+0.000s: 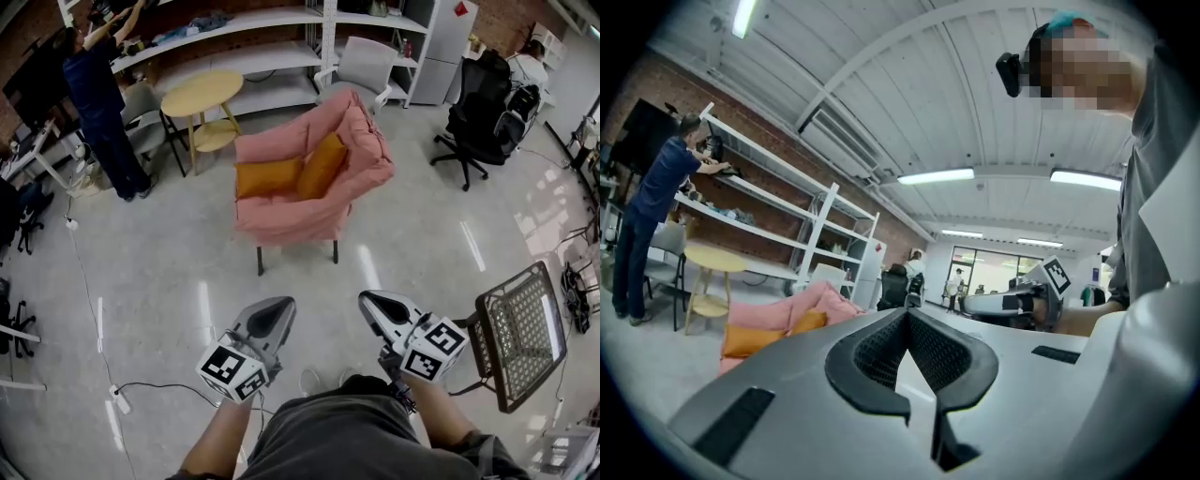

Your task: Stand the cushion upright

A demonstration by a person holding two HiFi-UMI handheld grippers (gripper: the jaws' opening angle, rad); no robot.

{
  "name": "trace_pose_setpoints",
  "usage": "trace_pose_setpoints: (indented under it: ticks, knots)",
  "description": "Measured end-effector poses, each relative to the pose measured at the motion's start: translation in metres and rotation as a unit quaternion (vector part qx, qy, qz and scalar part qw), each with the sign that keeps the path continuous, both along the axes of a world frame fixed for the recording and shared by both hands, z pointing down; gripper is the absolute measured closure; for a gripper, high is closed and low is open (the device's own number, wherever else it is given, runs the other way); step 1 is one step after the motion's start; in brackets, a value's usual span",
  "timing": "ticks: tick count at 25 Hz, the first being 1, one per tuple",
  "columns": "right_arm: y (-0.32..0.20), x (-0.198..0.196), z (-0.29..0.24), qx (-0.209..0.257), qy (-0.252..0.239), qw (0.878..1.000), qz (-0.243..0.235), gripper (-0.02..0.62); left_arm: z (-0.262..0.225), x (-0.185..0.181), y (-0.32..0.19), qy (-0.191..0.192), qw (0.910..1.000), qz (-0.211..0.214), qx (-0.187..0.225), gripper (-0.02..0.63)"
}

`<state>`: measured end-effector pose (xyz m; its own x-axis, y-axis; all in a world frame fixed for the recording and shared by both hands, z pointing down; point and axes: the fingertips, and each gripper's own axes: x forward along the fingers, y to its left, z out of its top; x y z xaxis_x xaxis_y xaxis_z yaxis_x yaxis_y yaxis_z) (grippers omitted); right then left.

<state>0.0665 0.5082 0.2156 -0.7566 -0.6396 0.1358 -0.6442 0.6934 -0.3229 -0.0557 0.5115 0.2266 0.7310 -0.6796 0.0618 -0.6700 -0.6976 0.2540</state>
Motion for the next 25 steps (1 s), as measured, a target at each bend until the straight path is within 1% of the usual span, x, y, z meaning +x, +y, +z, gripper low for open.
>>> trace_pose_setpoints:
  ticks: [7, 13, 18, 25]
  knots:
    - [-0.039, -0.009, 0.003, 0.001, 0.001, 1.000, -0.004, 0.586, 0.009, -0.015, -0.035, -0.004, 1.0000, -0.005, -0.003, 0.595]
    - [-0.095, -0.015, 0.008, -0.002, -0.009, 1.000, -0.013, 0.586, 0.016, -0.019, -0.085, -0.017, 0.9997, -0.015, -0.014, 0.595]
    - [-0.167, -0.013, 0.011, -0.008, -0.015, 1.000, -0.024, 0.586, 0.020, -0.017, -0.155, -0.022, 0.9991, -0.027, -0.023, 0.595]
    - [-0.279, 0.021, 0.032, -0.029, -0.016, 0.999, -0.041, 0.586, 0.039, 0.018, -0.269, -0.029, 0.9977, -0.044, -0.042, 0.595]
